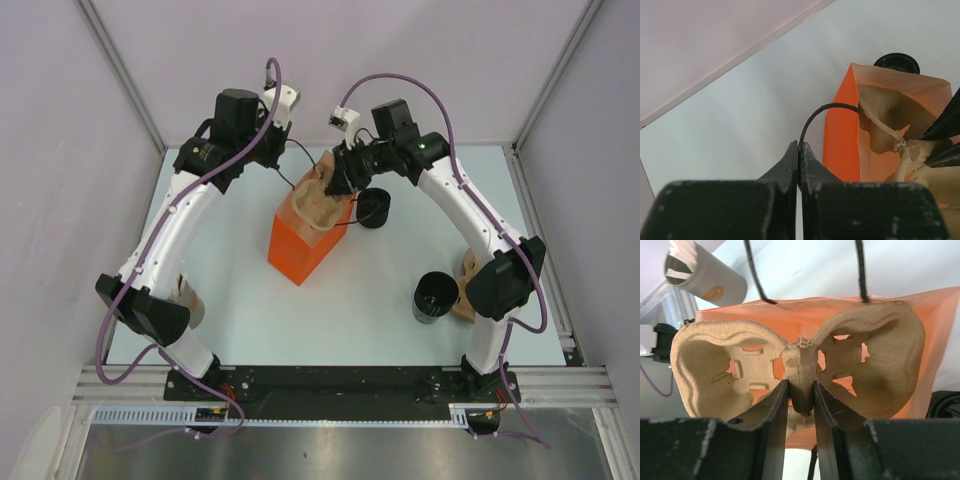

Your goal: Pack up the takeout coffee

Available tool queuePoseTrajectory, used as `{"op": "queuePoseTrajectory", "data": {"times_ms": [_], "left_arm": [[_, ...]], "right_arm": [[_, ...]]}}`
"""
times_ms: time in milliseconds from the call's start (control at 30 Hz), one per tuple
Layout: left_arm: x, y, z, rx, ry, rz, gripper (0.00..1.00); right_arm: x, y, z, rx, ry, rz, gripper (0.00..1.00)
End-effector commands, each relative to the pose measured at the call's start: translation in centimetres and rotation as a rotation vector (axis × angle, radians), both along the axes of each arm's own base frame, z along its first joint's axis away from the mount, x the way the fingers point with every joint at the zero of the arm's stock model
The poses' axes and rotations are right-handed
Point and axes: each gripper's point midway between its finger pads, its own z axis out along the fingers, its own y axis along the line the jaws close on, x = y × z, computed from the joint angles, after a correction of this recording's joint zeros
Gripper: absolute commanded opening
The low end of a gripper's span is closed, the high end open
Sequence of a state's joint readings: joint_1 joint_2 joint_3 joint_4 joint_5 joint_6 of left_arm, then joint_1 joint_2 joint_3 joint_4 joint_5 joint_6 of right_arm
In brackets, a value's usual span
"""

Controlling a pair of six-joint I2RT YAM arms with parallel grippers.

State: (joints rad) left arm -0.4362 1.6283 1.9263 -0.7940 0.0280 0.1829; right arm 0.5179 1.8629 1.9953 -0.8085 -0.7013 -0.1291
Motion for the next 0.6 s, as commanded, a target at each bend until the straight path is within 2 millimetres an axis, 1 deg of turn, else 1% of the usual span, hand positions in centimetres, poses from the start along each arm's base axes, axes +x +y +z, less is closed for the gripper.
{"op": "queuePoseTrajectory", "data": {"times_ms": [0, 100, 267, 400, 500, 567], "left_arm": [[-0.5, 0.6, 1.6, -0.02, -0.047, 0.048, 0.0], [-0.6, 0.5, 1.7, -0.017, -0.052, 0.044, 0.0], [-1.1, 0.0, 1.7, -0.009, -0.054, 0.025, 0.0], [-1.3, -0.2, 1.9, -0.001, -0.064, 0.022, 0.0], [-1.5, -0.2, 2.0, 0.004, -0.071, 0.026, 0.0], [-1.2, 0.3, 1.9, 0.019, -0.081, 0.06, 0.0]], "right_arm": [[1.2, 0.1, 1.2, -0.021, -0.08, -0.04, 0.3], [1.6, 0.3, 0.4, -0.048, -0.083, -0.064, 0.3], [2.3, 0.5, 0.2, -0.071, -0.107, -0.107, 0.29], [2.8, 0.7, -0.2, -0.102, -0.137, -0.135, 0.29], [2.9, 0.7, -0.9, -0.149, -0.164, -0.146, 0.29], [2.4, 0.9, -1.3, -0.179, -0.181, -0.13, 0.29]]}}
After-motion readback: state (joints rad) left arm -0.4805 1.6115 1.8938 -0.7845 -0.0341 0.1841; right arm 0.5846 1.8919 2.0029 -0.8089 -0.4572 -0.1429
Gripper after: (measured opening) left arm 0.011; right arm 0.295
